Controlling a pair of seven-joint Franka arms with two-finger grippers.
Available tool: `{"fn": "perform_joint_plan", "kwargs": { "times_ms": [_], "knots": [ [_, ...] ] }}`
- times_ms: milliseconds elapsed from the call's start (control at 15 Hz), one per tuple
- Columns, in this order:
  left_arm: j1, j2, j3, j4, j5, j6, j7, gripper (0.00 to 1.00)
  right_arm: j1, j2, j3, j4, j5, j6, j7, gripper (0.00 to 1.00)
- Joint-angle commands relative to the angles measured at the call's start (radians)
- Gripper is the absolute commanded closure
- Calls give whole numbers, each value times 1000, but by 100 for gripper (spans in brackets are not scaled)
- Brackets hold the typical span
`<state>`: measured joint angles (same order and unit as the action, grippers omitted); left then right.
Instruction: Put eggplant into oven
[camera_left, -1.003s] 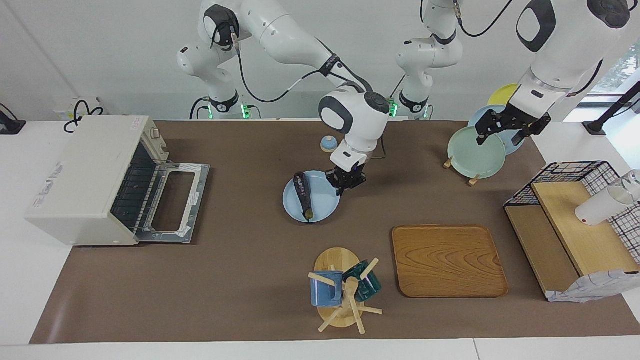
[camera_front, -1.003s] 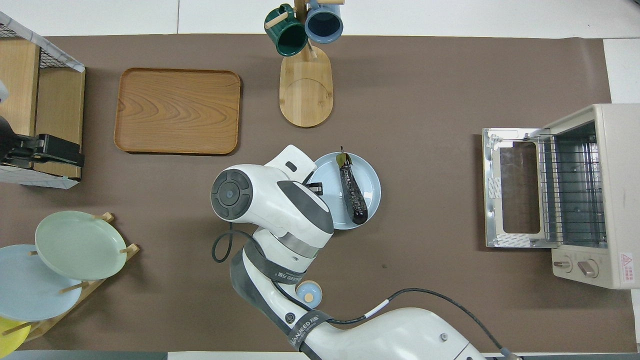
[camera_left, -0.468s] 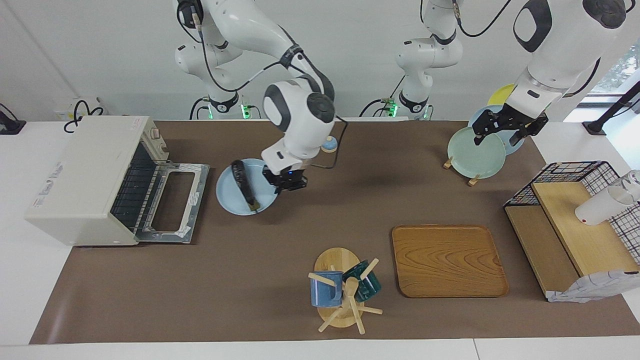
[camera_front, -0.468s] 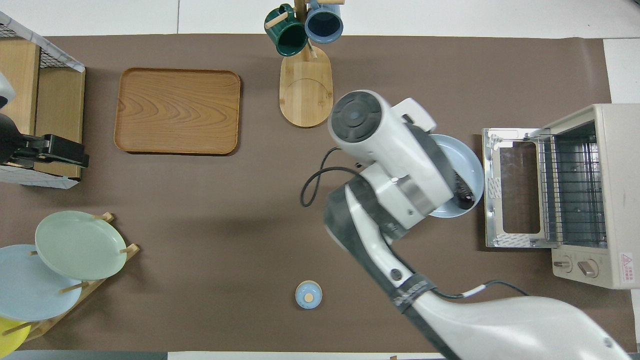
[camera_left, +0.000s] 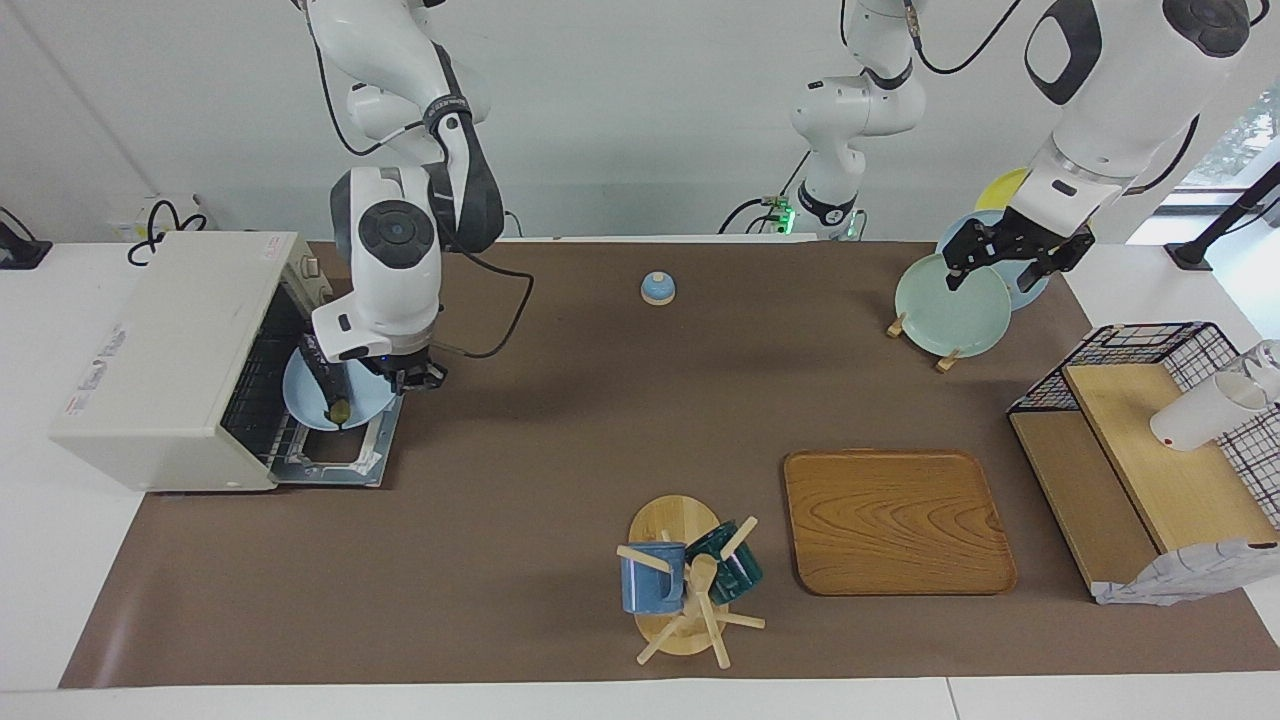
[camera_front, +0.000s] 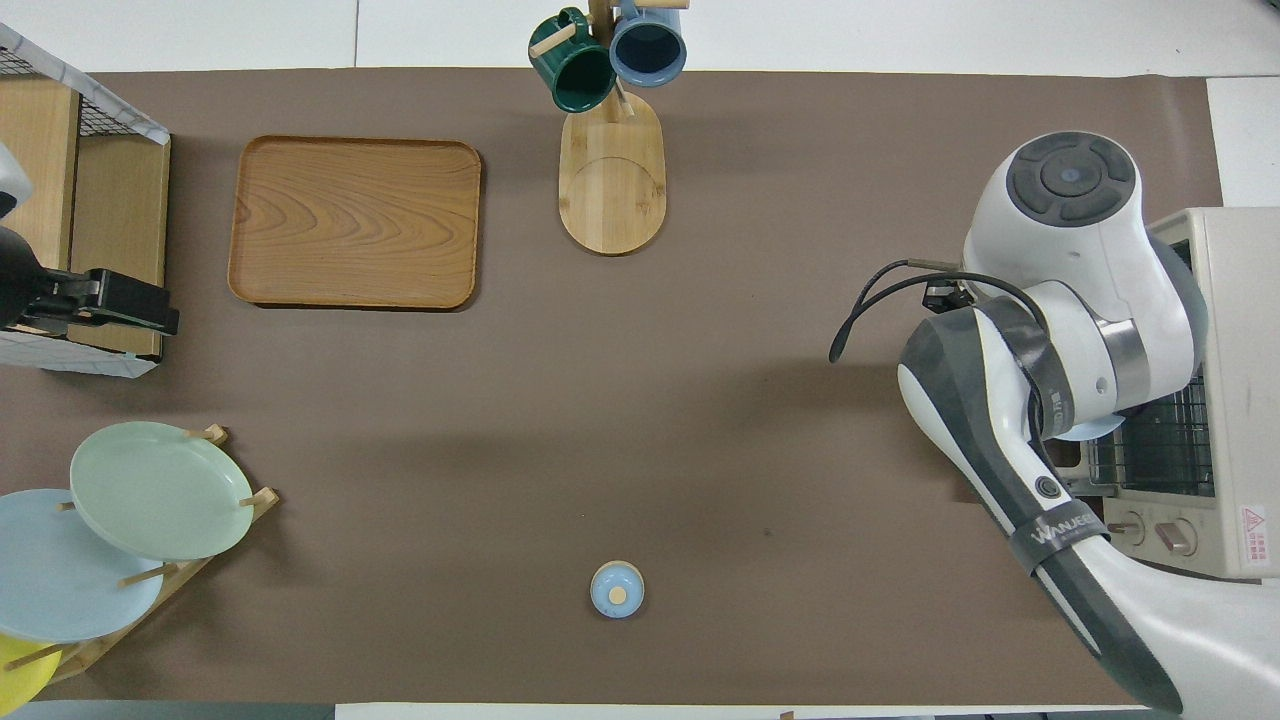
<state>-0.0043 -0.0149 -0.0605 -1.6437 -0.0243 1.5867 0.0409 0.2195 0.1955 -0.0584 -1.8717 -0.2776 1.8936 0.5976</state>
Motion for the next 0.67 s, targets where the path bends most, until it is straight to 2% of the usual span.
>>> {"fn": "perform_joint_plan", "kwargs": {
  "times_ms": [0, 268, 602],
  "knots": [
    [3, -7, 2, -4, 18, 2, 8, 0, -60, -44, 17, -72, -17, 41, -66, 100],
    [3, -7, 2, -4, 18, 2, 8, 0, -118, -57, 17, -101, -93, 38, -153, 100],
    [3, -7, 2, -4, 18, 2, 8, 0, -164, -71, 17, -150, -103, 67, -183, 100]
  ]
}}
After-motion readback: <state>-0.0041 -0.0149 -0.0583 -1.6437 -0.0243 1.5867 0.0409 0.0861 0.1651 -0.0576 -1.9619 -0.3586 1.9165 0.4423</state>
